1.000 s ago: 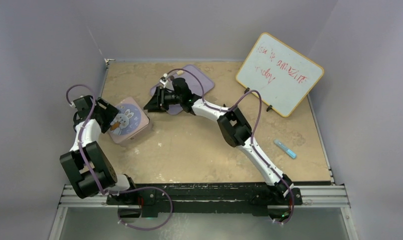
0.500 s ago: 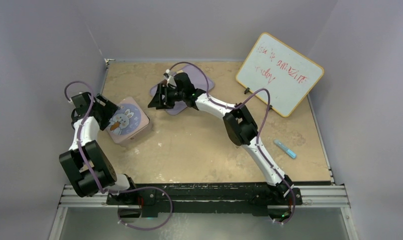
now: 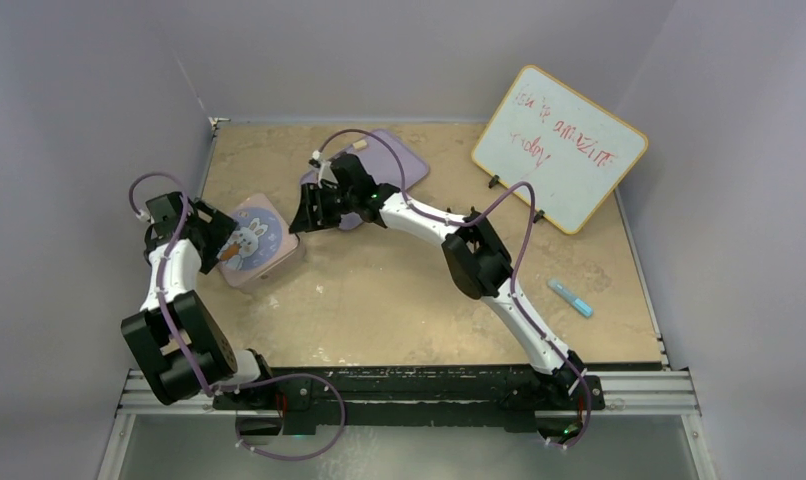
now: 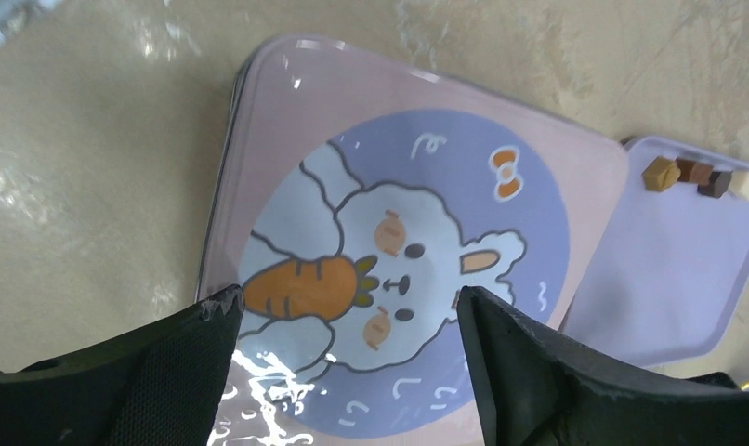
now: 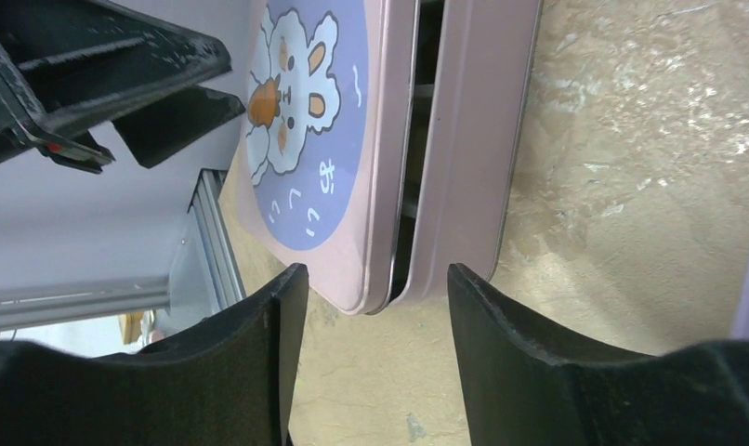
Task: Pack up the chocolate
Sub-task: Close the box lid on the packing box, then adjust the packing box at the center of the board.
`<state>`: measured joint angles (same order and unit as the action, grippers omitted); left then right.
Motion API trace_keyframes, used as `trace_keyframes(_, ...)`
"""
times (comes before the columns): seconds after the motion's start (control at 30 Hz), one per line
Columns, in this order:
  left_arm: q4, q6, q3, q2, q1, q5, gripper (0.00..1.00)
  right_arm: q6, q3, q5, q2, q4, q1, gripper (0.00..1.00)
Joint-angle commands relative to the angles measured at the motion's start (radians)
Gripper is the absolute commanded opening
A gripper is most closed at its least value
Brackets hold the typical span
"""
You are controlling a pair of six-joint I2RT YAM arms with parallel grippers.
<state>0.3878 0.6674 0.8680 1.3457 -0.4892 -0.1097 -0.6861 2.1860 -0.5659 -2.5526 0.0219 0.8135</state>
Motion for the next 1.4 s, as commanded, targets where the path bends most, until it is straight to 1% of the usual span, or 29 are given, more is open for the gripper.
trace_keyframes(0.0, -0.034, 0.042, -0.06, -0.043, -0.006, -0.067, 0.83, 0.051, 0.041, 0.004, 0.02, 0.023, 0.003, 0.57)
trace_keyframes(0.2, -0.066, 0.052, -0.093, -0.044, -0.006, -0.093, 0.81, 0.056, 0.032, -0.02, 0.013, 0.012, 0.003, 0.54)
trace_keyframes(0.43, -0.078, 0.077, -0.093, -0.084, -0.006, -0.123, 0.8, 0.051, 0.045, -0.035, -0.005, 0.001, 0.003, 0.45)
trace_keyframes(0.6, -0.089, 0.107, -0.09, -0.102, -0.006, -0.141, 0.8, 0.05, 0.046, -0.035, -0.011, 0.001, 0.004, 0.45)
trace_keyframes(0.8, -0.096, 0.13, -0.073, -0.113, -0.006, -0.16, 0.8, 0.062, 0.046, -0.029, -0.005, 0.008, 0.004, 0.51)
trace_keyframes(0.87, -0.071, 0.114, -0.049, -0.123, -0.006, -0.137, 0.8, 0.067, 0.046, -0.022, -0.002, 0.011, 0.003, 0.54)
trace_keyframes(0.97, -0.001, 0.075, -0.009, -0.152, -0.006, -0.054, 0.82, 0.068, 0.051, -0.016, 0.0, 0.013, 0.004, 0.58)
trace_keyframes(1.07, 0.041, 0.04, 0.006, -0.178, -0.006, 0.034, 0.85, 0.066, 0.06, -0.013, -0.003, 0.015, 0.004, 0.59)
trace_keyframes(1.17, 0.068, 0.025, -0.004, -0.18, -0.006, 0.093, 0.86, 0.068, 0.071, -0.009, -0.006, 0.02, 0.006, 0.59)
trace_keyframes(1.37, 0.061, 0.033, -0.051, -0.137, -0.006, 0.066, 0.85, 0.071, 0.09, -0.008, -0.016, 0.035, 0.007, 0.57)
